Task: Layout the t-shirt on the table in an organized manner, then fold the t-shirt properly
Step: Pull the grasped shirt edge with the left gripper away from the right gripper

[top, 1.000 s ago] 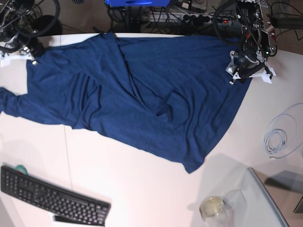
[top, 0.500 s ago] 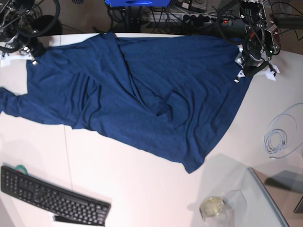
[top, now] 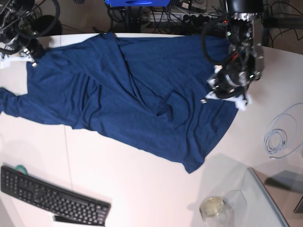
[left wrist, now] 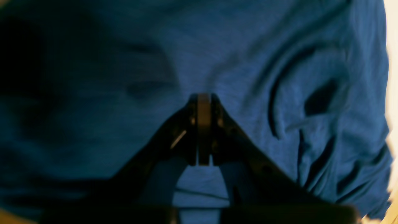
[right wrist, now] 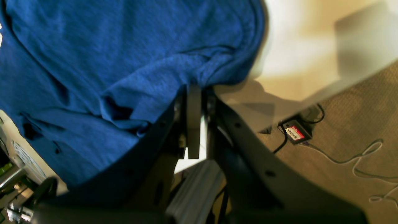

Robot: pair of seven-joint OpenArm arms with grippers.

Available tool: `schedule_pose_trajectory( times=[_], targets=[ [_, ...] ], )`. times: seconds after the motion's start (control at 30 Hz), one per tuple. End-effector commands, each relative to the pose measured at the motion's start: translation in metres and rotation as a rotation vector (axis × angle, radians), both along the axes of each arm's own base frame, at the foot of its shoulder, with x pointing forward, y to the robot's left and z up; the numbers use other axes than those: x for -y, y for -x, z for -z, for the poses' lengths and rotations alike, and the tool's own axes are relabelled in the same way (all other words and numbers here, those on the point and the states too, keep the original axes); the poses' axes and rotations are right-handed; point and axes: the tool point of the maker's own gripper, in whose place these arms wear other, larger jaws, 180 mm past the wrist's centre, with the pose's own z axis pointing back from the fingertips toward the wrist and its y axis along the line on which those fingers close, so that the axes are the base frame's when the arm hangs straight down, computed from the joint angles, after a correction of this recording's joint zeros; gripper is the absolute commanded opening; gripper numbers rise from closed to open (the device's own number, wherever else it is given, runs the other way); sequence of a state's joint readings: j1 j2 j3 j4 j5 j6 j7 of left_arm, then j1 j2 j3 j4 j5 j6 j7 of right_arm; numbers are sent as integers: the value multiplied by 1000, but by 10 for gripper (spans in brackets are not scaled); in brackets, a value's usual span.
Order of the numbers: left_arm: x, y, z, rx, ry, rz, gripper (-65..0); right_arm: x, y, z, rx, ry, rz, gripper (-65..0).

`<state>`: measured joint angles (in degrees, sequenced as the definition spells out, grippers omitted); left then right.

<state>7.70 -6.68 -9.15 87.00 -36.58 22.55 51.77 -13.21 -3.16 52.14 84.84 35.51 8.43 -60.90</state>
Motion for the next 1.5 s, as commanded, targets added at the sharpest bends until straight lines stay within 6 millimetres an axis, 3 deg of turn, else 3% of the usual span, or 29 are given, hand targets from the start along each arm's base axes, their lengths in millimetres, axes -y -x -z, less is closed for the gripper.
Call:
schedule_pose_trajectory(
  times=[0.0, 0.13, 0.27, 0.63, 0.73, 0.83, 0.87, 1.0, 1.2, 1.37, 1.47],
  targets=[
    [5, -6, 1, -2, 3, 22, -650, 17, -15, -12, 45, 45, 0, -650],
    [30, -6, 31, -99, 15, 99, -650, 34, -36, -16, 72, 51, 11, -650],
    [36, -14, 50, -168, 12, 123, -650, 46, -52, -10, 69, 22, 25, -650],
    [27, -106, 54, -43, -225, 175, -650, 69, -122, 4, 98, -103, 100, -650],
    [37, -130, 44, -8, -242, 192, -650, 75, -130, 0, 105, -108, 105, -650],
    [53, -149, 20, 74, -208, 203, -650, 78, -128, -2, 102, -101, 96, -650],
    [62, -147, 13, 91, -184, 220, -650, 78, -123, -2, 92, -100, 88, -650],
    [56, -132, -18, 164, -110, 198, -650, 80, -114, -5, 88, -75, 70, -650],
    [-3, -81, -47, 191, -107, 107, -650, 73, -106, -7, 95, -47, 55, -650],
    [-46, -52, -35, 127, -171, 68, -650, 67, -101, -4, 86, -55, 50, -650],
    [-57, -43, -25, 86, -188, 62, -650, 66, -99, -2, 82, -60, 52, -650]
  ],
)
